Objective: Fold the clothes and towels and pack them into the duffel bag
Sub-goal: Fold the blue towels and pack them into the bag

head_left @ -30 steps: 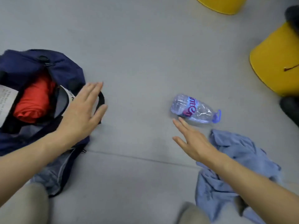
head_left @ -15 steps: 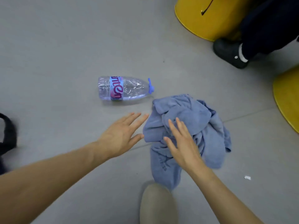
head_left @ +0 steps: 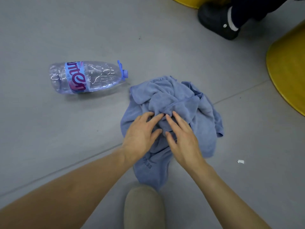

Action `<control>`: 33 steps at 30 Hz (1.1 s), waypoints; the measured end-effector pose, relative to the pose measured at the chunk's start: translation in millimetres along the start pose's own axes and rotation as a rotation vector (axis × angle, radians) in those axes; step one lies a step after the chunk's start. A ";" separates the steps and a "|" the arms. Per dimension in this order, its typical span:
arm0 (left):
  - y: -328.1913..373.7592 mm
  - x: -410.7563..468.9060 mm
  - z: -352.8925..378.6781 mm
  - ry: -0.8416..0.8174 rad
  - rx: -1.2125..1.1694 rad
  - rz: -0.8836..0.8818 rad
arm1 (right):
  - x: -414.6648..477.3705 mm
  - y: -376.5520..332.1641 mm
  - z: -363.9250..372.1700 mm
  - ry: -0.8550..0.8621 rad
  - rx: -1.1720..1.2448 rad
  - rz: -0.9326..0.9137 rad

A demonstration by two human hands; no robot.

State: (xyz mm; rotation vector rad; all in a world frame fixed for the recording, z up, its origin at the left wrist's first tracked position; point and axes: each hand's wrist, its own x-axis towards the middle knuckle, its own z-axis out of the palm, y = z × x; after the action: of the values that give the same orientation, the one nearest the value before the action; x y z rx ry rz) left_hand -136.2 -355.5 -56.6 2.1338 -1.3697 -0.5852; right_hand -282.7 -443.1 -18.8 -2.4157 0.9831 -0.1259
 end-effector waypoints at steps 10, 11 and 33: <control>21.5 2.2 -32.5 0.159 0.000 0.071 | 1.9 -9.3 3.5 0.187 -0.005 -0.053; 24.4 -1.7 -42.3 0.156 -0.008 0.070 | 2.4 -18.4 2.6 0.209 0.016 -0.055; 80.0 -236.0 -412.3 0.674 -0.019 -0.240 | -26.8 -402.7 -169.3 -0.159 0.494 -0.468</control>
State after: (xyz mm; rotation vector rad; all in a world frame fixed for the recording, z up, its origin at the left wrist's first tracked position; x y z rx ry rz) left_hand -30.7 -83.6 326.7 2.1994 -0.7406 0.0552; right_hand -97.2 -257.5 331.4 -2.1040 0.2567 -0.2981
